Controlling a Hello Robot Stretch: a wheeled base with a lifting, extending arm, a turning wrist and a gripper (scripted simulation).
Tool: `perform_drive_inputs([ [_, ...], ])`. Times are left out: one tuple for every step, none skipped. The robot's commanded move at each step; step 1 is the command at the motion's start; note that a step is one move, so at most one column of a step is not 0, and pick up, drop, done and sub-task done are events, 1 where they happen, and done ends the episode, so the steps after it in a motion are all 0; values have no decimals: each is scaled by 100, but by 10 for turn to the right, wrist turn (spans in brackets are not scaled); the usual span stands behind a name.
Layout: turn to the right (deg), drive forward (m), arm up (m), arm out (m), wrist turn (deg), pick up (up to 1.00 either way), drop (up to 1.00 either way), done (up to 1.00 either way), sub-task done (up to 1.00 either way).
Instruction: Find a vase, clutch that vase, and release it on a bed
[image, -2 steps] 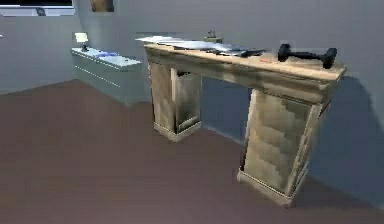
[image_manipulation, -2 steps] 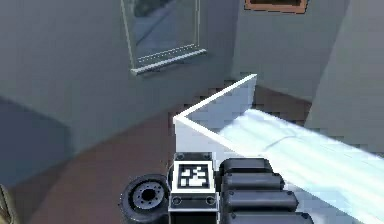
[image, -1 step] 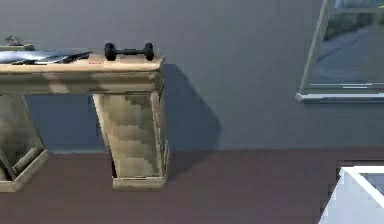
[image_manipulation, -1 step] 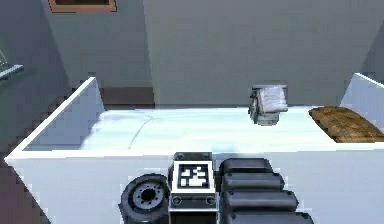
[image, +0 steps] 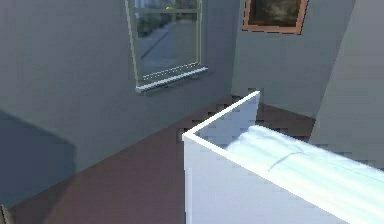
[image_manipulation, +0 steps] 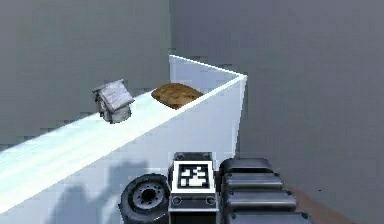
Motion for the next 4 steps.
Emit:
perform_drive_inputs([
  [30, 0, 0, 0, 0, 0, 0, 0, 0],
  [-450, 0, 0, 0, 0, 0, 0, 0, 0],
  [-360, 0, 0, 0, 0, 0, 0, 0, 0],
  [450, 0, 0, 0, 0, 0, 0, 0, 0],
])
